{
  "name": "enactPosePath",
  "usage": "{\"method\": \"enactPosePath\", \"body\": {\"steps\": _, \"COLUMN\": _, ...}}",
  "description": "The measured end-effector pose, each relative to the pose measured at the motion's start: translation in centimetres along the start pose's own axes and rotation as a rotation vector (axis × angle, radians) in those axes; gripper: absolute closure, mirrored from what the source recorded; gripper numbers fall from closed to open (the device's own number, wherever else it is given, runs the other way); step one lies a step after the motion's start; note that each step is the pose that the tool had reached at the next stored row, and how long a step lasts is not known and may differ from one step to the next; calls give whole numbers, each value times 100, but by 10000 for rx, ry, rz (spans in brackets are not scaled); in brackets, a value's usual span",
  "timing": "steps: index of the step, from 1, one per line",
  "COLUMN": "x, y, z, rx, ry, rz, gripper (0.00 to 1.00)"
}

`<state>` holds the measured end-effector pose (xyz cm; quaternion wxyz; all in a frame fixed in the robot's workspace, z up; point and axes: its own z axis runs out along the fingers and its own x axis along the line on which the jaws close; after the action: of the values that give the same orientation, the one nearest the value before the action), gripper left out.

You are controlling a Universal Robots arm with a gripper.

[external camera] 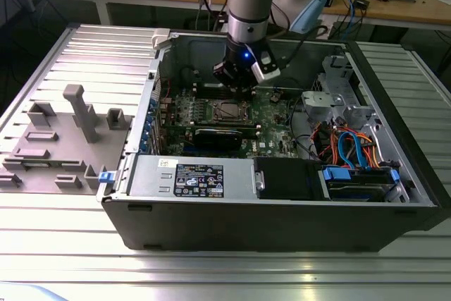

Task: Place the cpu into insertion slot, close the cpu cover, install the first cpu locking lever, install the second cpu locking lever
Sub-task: 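Install the first cpu locking lever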

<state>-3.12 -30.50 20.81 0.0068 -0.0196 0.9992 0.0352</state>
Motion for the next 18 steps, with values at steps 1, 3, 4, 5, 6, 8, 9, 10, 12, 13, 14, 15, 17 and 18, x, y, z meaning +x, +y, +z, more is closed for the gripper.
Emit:
{"method": "enactPosePath", "body": {"steps": 1, "x": 0, "y": 0, "z": -2, "rx": -1, "ry": 0, "rz": 0, "gripper": 89}}
{"method": "enactPosePath", "body": {"steps": 3, "x": 0, "y": 0, "z": -2, "rx": 5, "ry": 1, "rz": -1, "gripper": 89}}
{"method": "enactPosePath", "body": {"steps": 4, "x": -1, "y": -1, "z": 1, "rx": 32, "ry": 3, "rz": -1, "gripper": 89}}
{"method": "enactPosePath", "body": {"steps": 5, "x": -1, "y": -1, "z": 9, "rx": 70, "ry": 5, "rz": -1, "gripper": 89}}
{"method": "enactPosePath", "body": {"steps": 6, "x": -2, "y": -2, "z": 18, "rx": 107, "ry": 6, "rz": -2, "gripper": 89}}
{"method": "enactPosePath", "body": {"steps": 8, "x": -2, "y": -4, "z": 27, "rx": 169, "ry": 10, "rz": -3, "gripper": 89}}
{"method": "enactPosePath", "body": {"steps": 9, "x": -2, "y": -5, "z": 27, "rx": 181, "ry": 11, "rz": -4, "gripper": 89}}
{"method": "enactPosePath", "body": {"steps": 10, "x": -2, "y": -6, "z": 30, "rx": 190, "ry": 11, "rz": -3, "gripper": 89}}
{"method": "enactPosePath", "body": {"steps": 12, "x": -2, "y": -6, "z": 33, "rx": 210, "ry": 11, "rz": -3, "gripper": 89}}
{"method": "enactPosePath", "body": {"steps": 13, "x": -2, "y": -6, "z": 35, "rx": 221, "ry": 12, "rz": -3, "gripper": 89}}
{"method": "enactPosePath", "body": {"steps": 14, "x": -2, "y": -6, "z": 36, "rx": 232, "ry": 12, "rz": -2, "gripper": 89}}
{"method": "enactPosePath", "body": {"steps": 15, "x": -2, "y": -6, "z": 38, "rx": 244, "ry": 12, "rz": -3, "gripper": 89}}
{"method": "enactPosePath", "body": {"steps": 17, "x": -2, "y": -6, "z": 41, "rx": 268, "ry": 13, "rz": -3, "gripper": 89}}
{"method": "enactPosePath", "body": {"steps": 18, "x": -2, "y": -7, "z": 43, "rx": 286, "ry": 13, "rz": -4, "gripper": 89}}
